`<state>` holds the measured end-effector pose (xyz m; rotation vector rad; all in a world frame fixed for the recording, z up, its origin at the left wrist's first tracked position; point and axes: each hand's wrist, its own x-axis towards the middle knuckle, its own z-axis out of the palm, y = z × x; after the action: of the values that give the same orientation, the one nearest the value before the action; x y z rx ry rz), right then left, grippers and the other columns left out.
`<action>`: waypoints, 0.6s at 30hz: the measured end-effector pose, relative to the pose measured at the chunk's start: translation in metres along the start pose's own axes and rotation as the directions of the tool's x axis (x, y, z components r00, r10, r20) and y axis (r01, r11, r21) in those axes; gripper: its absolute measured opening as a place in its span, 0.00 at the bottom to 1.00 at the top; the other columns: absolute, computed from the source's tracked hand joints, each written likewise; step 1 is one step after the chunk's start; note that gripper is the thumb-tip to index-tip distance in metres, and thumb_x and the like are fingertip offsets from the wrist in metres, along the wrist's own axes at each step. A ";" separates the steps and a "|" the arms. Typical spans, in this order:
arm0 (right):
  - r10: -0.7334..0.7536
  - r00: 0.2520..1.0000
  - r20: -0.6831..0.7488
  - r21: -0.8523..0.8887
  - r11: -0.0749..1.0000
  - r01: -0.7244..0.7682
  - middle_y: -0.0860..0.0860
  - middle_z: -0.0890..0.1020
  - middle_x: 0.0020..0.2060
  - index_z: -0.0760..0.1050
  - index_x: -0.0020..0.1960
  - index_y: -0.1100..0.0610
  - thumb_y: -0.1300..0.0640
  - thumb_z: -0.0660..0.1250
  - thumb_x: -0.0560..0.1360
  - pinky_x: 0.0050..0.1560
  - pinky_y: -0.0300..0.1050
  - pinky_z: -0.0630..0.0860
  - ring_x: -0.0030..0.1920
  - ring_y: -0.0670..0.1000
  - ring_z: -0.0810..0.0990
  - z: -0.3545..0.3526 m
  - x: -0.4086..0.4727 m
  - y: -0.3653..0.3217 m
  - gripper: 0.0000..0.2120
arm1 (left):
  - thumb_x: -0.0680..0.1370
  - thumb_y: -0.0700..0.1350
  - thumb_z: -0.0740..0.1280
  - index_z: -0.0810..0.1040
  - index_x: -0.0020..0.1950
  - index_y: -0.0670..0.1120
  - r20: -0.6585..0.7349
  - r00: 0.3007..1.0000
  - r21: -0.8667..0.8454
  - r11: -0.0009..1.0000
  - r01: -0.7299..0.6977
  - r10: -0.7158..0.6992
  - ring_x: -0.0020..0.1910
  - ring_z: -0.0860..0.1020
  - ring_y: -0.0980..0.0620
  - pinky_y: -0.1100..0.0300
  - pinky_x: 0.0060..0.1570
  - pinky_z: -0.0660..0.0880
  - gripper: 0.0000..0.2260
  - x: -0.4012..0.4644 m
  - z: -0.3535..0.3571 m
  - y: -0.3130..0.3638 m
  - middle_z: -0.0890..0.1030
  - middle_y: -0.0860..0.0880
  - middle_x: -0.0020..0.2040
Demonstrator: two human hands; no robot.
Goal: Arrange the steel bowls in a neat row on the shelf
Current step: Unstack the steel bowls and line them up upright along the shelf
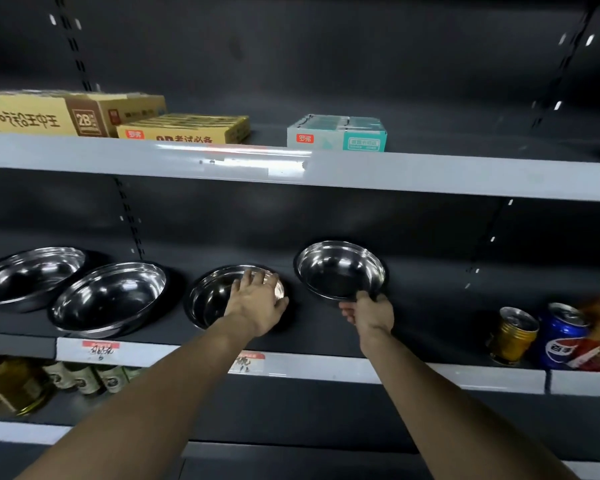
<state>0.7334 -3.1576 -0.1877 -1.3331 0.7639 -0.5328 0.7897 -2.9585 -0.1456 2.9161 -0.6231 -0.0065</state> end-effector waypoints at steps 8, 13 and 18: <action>-0.100 0.991 0.085 0.079 0.993 0.094 0.56 0.85 0.31 0.73 0.52 0.58 0.58 0.61 0.80 0.28 0.42 0.71 0.27 0.51 0.79 0.050 -0.039 -0.021 0.04 | 0.81 0.59 0.55 0.58 0.79 0.48 -0.041 0.992 -0.020 0.993 0.115 -0.116 0.79 0.51 0.42 0.45 0.77 0.51 0.29 -0.028 -0.023 -0.059 0.60 0.44 0.79; -0.089 0.978 0.189 0.072 0.994 0.077 0.58 0.85 0.33 0.72 0.55 0.61 0.60 0.60 0.81 0.27 0.41 0.71 0.27 0.51 0.79 0.085 -0.072 -0.015 0.06 | 0.81 0.58 0.55 0.59 0.78 0.47 -0.045 0.981 -0.039 0.982 0.185 -0.187 0.79 0.53 0.42 0.45 0.76 0.54 0.28 -0.047 -0.034 -0.101 0.62 0.45 0.77; -0.032 0.964 0.264 0.014 0.999 0.029 0.58 0.85 0.33 0.72 0.57 0.65 0.60 0.59 0.81 0.28 0.41 0.71 0.27 0.51 0.78 0.103 -0.097 -0.004 0.09 | 0.82 0.59 0.55 0.57 0.79 0.47 -0.036 0.973 -0.032 0.974 0.225 -0.226 0.79 0.52 0.41 0.44 0.76 0.53 0.29 -0.060 -0.040 -0.129 0.60 0.43 0.78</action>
<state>0.7475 -3.0194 -0.1598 -1.3753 0.5209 -0.3723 0.7887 -2.8112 -0.1285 2.9351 -0.2807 0.0156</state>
